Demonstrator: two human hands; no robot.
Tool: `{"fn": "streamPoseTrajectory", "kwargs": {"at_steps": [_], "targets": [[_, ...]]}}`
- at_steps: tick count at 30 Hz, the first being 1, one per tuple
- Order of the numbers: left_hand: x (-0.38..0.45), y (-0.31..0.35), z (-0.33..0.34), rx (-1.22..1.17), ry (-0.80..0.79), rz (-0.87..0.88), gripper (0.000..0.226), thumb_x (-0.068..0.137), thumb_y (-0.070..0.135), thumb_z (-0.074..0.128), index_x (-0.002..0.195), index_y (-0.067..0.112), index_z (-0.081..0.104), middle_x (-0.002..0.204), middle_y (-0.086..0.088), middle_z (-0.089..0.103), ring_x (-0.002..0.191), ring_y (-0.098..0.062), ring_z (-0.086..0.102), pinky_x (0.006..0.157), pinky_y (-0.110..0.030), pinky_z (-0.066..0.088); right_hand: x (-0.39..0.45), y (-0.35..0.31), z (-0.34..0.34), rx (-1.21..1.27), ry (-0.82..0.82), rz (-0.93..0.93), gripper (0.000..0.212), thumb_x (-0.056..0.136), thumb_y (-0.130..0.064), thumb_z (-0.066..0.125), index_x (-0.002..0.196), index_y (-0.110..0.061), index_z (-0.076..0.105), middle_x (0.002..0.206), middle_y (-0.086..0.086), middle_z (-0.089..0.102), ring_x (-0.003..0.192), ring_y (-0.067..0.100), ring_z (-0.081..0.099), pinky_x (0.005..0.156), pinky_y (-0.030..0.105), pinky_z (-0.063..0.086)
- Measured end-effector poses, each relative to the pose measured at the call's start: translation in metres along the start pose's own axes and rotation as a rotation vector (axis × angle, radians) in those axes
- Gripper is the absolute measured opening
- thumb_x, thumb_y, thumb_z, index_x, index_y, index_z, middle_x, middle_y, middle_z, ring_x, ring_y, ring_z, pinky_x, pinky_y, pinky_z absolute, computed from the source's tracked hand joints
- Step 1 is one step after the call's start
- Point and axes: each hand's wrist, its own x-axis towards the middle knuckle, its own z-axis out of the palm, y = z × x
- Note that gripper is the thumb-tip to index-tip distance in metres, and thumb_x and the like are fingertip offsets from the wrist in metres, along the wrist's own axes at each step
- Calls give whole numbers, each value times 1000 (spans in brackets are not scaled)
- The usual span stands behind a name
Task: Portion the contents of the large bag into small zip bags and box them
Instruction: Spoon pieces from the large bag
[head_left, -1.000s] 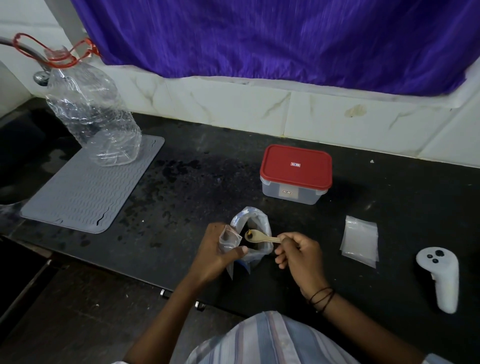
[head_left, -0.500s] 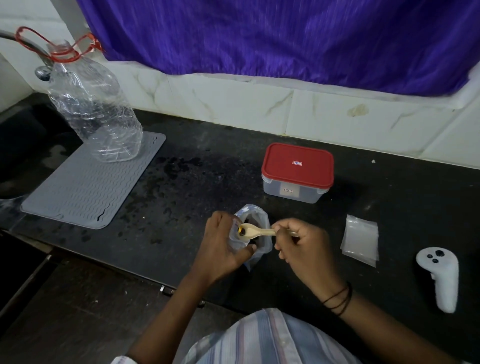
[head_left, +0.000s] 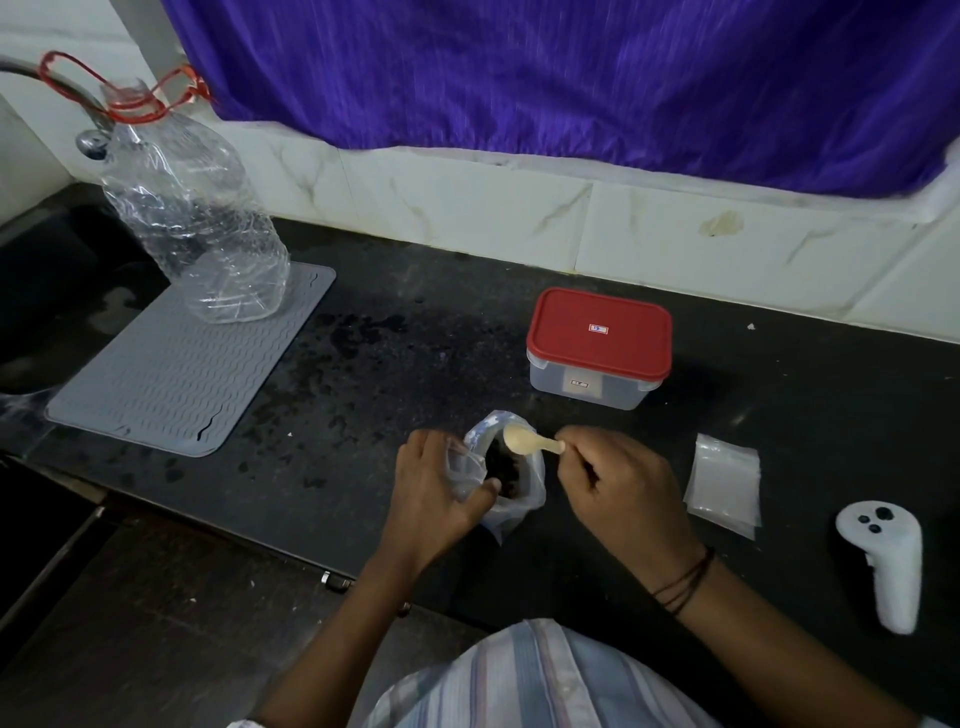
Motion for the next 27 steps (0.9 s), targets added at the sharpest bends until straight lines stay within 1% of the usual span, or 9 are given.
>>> {"fn": "streamPoseTrajectory", "kwargs": {"at_steps": [2,6,7,11,16,19,21,25,27], "targets": [[-1,1,-2,-63,-15,-68,56,65,64,61,103,22,55,105,6,47,95,-11,46,71,-20,36,2,7,10,-13,-110,66,21,94,-27,49,90,-17,66,70,-5,61,58,7,55,49,26,51],[-1,0,-2,-105,-86,-99,46,68,57,72,97,24,57,102,11,50,90,-1,52,67,-17,38,1,5,36,-137,-226,72,16,86,-19,62,73,-22,55,61,-12,42,49,4,37,45,10,18],[-1,-1,-2,-95,-119,-104,42,71,51,77,97,24,57,102,10,51,90,0,52,66,-18,39,0,5,41,-158,-245,74,15,86,-20,62,73,-22,55,61,-12,43,50,5,38,45,10,17],[1,4,0,-138,-219,-157,40,69,55,72,94,29,55,98,10,58,86,-3,58,66,-22,43,-2,5,55,-204,-311,113,12,95,-26,52,87,-20,60,75,-6,60,62,8,55,52,23,49],[3,7,1,-384,-305,-233,27,79,35,79,92,20,59,90,2,66,80,-6,64,66,-21,50,-4,7,57,-84,-331,227,15,97,-26,48,90,-19,59,77,-4,61,66,11,59,58,30,53],[4,4,3,-558,-319,-241,37,72,41,77,91,15,60,86,2,66,79,-10,65,68,-24,53,-6,14,60,53,-331,351,16,98,-25,47,94,-20,61,78,-4,62,70,10,61,64,36,55],[4,0,4,-625,-311,-248,34,72,37,78,89,14,59,82,4,66,79,-12,66,68,-24,53,-8,17,60,111,-336,392,18,99,-25,46,100,-20,63,82,-4,64,73,9,62,67,36,55],[2,-2,7,-705,-304,-240,16,87,3,70,87,12,57,79,8,69,76,-4,66,65,-17,50,-15,18,61,196,-328,398,17,100,-24,47,104,-21,64,85,-7,64,74,5,62,68,33,56],[1,-3,9,-731,-289,-240,15,85,8,72,88,12,57,81,4,69,78,-8,67,66,-19,51,-19,18,61,225,-320,418,16,100,-24,47,102,-23,63,83,-8,63,72,3,62,66,29,56]]}}
